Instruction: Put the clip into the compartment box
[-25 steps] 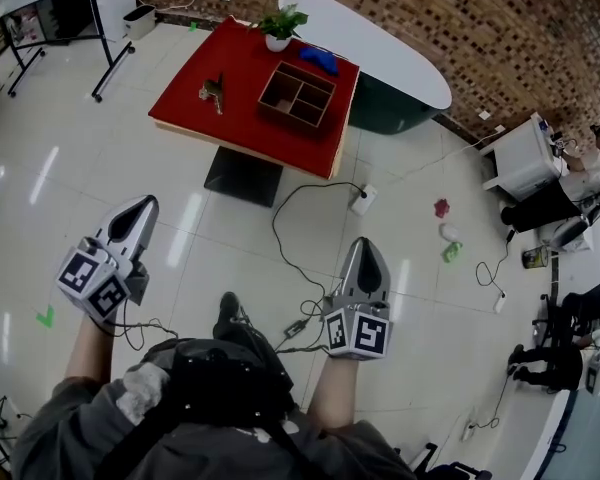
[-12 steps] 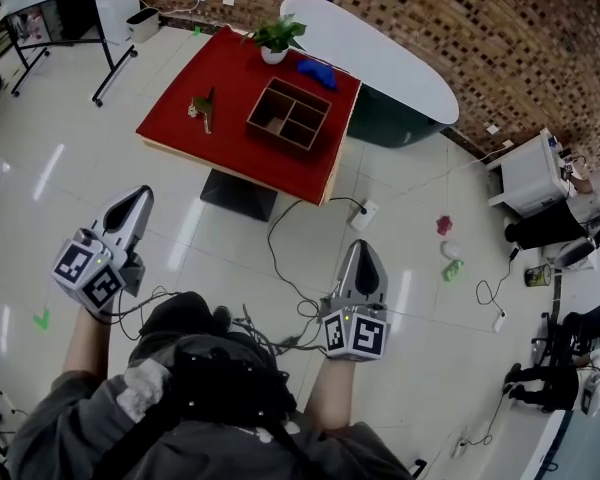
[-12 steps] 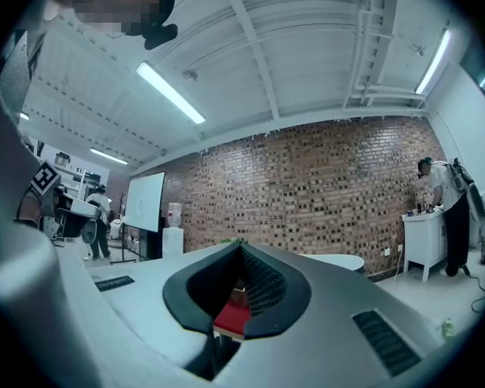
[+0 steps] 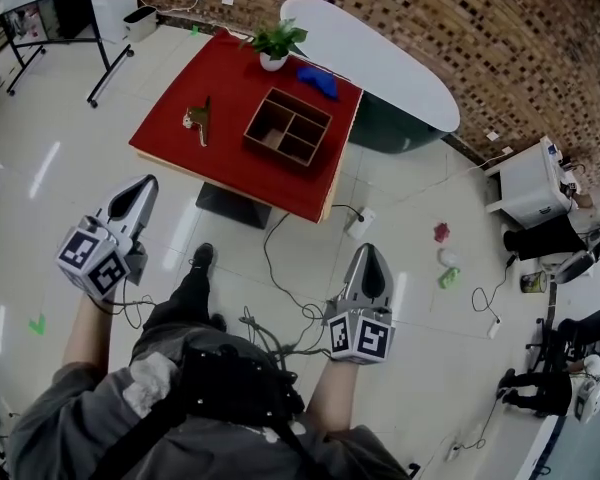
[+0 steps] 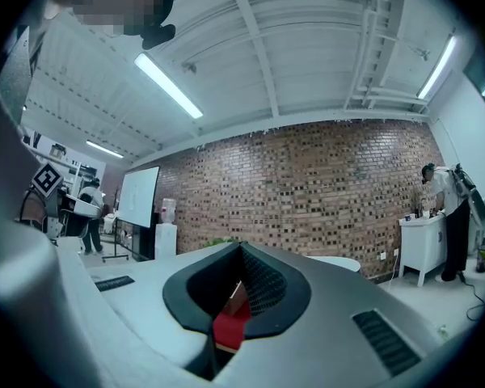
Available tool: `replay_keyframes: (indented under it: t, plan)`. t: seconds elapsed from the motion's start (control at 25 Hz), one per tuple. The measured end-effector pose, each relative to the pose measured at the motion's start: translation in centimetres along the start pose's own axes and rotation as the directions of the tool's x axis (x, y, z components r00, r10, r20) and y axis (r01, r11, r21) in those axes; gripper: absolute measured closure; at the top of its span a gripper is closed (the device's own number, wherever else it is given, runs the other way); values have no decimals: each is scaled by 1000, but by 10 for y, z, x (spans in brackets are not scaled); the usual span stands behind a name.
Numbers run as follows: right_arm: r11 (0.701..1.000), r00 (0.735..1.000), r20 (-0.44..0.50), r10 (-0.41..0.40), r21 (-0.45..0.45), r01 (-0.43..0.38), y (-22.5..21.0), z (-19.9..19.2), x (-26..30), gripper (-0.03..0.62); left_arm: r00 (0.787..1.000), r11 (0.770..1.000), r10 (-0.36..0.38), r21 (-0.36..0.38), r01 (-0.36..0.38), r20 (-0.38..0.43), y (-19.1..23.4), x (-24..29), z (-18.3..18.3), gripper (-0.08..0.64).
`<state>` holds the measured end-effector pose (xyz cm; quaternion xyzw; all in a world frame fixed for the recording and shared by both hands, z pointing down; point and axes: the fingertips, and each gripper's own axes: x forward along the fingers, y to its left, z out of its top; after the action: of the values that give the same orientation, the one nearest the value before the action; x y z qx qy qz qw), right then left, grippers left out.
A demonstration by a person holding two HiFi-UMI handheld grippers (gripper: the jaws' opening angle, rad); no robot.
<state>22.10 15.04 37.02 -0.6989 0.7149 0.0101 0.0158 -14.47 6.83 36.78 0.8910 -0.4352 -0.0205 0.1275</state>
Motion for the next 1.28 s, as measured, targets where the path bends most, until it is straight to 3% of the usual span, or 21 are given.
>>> replay_keyframes:
  t: [0.52,0.72,0.84,0.92,1.08,1.28]
  plan:
    - [998,999,0,-46,-43,45,16,-11,145,588,997,1000,-11,13,11,-71,125,114,-25,534]
    - [997,998,-2,-59,-42,59,17,-20,187,588,985,999,-55,-10,54,-164,156,157,-59,532]
    - [997,997,-11,-75,-37,75,27,-29,226,588,968,998,-63,-42,54,-243,199,191,-83,531]
    - [995,996,-19,-91,-37,90,37,-29,259,588,953,996,-65,-71,46,-296,233,215,-90,475]
    - [992,992,-38,-121,-46,120,46,-26,319,588,901,994,-60,-108,15,-429,284,264,-105,472]
    - [988,987,-61,-150,-56,146,46,-39,369,588,847,987,-53,-155,-35,-528,332,310,-134,443]
